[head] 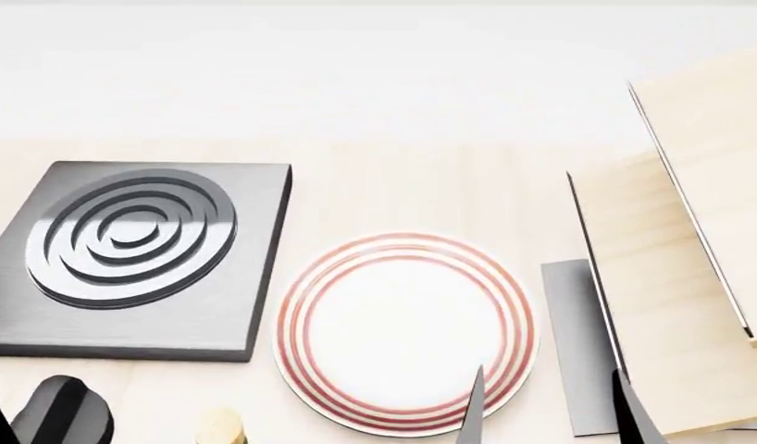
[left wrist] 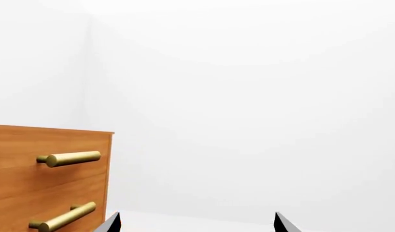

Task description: Pick up the akita bowl and put it on the plate.

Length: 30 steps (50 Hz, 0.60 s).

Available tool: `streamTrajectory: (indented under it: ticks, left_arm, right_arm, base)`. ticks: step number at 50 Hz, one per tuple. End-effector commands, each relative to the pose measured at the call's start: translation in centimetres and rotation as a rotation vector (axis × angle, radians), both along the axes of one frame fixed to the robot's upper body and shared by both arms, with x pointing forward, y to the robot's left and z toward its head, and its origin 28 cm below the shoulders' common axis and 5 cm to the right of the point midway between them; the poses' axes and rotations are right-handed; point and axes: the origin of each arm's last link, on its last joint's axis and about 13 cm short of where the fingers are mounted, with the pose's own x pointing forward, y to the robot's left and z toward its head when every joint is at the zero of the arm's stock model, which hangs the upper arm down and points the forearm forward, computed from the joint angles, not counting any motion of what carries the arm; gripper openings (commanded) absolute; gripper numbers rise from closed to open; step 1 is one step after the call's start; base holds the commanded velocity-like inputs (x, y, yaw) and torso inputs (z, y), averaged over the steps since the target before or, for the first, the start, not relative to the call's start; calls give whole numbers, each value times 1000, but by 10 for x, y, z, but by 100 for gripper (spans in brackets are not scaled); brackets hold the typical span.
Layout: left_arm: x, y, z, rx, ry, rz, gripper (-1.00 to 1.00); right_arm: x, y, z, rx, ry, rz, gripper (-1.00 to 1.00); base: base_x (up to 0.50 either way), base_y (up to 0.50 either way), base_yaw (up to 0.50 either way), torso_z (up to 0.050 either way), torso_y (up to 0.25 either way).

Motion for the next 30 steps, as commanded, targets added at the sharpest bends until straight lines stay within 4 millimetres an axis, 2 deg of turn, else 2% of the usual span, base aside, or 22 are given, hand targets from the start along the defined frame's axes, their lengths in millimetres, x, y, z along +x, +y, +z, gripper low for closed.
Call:
streamTrajectory:
  ticks: [1, 30]
  left_arm:
    - [0, 0, 0, 9, 4, -4, 100]
    - [-11, 20, 14, 132, -3, 126, 100]
  right_arm:
    - [1, 0, -1, 0, 2, 1, 100]
    - [2, 4, -10, -15, 20, 24, 100]
  base:
    - [0, 0, 0, 0, 0]
    - [0, 0, 0, 0, 0]
